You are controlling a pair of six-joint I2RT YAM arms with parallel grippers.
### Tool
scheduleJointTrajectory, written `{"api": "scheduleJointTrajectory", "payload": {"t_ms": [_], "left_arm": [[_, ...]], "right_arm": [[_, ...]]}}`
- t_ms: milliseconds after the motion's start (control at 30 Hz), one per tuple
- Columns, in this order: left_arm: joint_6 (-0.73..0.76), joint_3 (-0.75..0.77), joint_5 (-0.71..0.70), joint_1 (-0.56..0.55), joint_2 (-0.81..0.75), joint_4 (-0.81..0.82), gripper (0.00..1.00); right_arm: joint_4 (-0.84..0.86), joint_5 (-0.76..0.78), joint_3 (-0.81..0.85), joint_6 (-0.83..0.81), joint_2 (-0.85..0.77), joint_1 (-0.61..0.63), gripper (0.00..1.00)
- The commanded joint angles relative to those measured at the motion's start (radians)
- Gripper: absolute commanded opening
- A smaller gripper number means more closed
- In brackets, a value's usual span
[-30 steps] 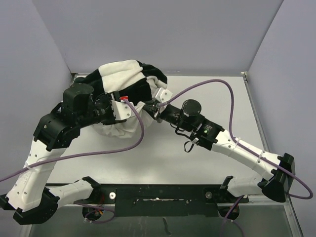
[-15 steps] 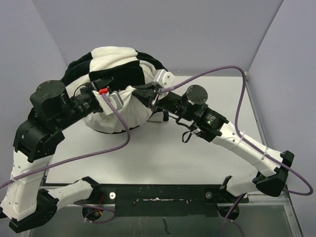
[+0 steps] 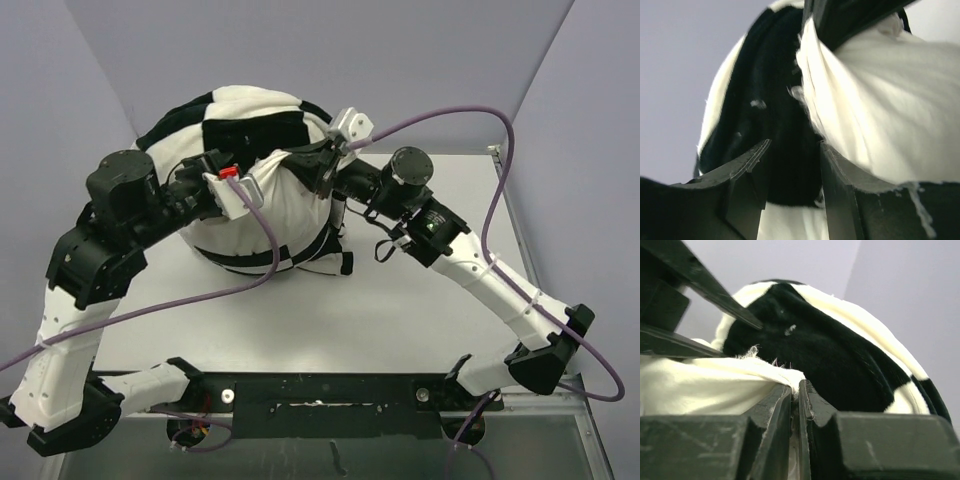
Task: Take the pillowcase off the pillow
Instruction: Remove the pillow from the pillowcase.
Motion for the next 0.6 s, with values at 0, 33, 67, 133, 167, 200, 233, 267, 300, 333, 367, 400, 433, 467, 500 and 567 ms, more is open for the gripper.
{"api": "scheduleJointTrajectory", "payload": {"t_ms": [0,33,67,133,167,200,233,267,300,333,367,400,433,467,500,567], "left_arm": [[0.009,-0.048,-0.023,0.042,0.074,-0.058,0.41],[0.009,-0.041,-0.011,0.066,0.095,-0.057,0.41],[0.007,-0.031,0.004,0.091,0.118,-0.053,0.41],[0.0,-0.021,0.006,0.125,0.156,-0.009,0.39],[-0.001,-0.025,-0.01,0.129,0.17,0.032,0.37],[0.005,-0.034,-0.027,0.129,0.178,0.079,0.36],[0.016,-0.047,-0.038,0.129,0.181,0.124,0.36],[0.027,-0.066,-0.045,0.128,0.179,0.174,0.36],[0.039,-0.088,-0.052,0.121,0.176,0.226,0.36],[0.048,-0.108,-0.064,0.114,0.175,0.277,0.36],[0.058,-0.128,-0.076,0.106,0.173,0.318,0.36],[0.065,-0.139,-0.082,0.1,0.172,0.352,0.36],[0.065,-0.145,-0.082,0.099,0.174,0.38,0.36],[0.064,-0.148,-0.083,0.099,0.176,0.402,0.35],[0.062,-0.149,-0.084,0.098,0.179,0.418,0.35],[0.057,-0.15,-0.08,0.097,0.183,0.443,0.35]], "right_arm": [[0.226,0.008,-0.101,0.095,-0.084,-0.171,0.0],[0.239,-0.002,-0.14,0.1,-0.096,-0.196,0.0],[0.246,-0.006,-0.176,0.098,-0.108,-0.217,0.0],[0.248,-0.021,-0.246,0.069,-0.133,-0.224,0.0],[0.249,-0.033,-0.278,0.056,-0.143,-0.225,0.0],[0.249,-0.052,-0.311,0.052,-0.155,-0.225,0.0],[0.253,-0.074,-0.343,0.046,-0.162,-0.226,0.0],[0.261,-0.096,-0.376,0.047,-0.168,-0.226,0.0],[0.266,-0.123,-0.412,0.05,-0.17,-0.222,0.0],[0.264,-0.145,-0.432,0.052,-0.171,-0.215,0.0],[0.256,-0.154,-0.452,0.047,-0.172,-0.199,0.0],[0.248,-0.155,-0.472,0.028,-0.173,-0.174,0.0],[0.24,-0.144,-0.493,0.006,-0.173,-0.148,0.0],[0.231,-0.133,-0.512,-0.016,-0.171,-0.122,0.0],[0.227,-0.123,-0.526,-0.03,-0.168,-0.098,0.0],[0.23,-0.118,-0.549,-0.03,-0.152,-0.07,0.0]]}}
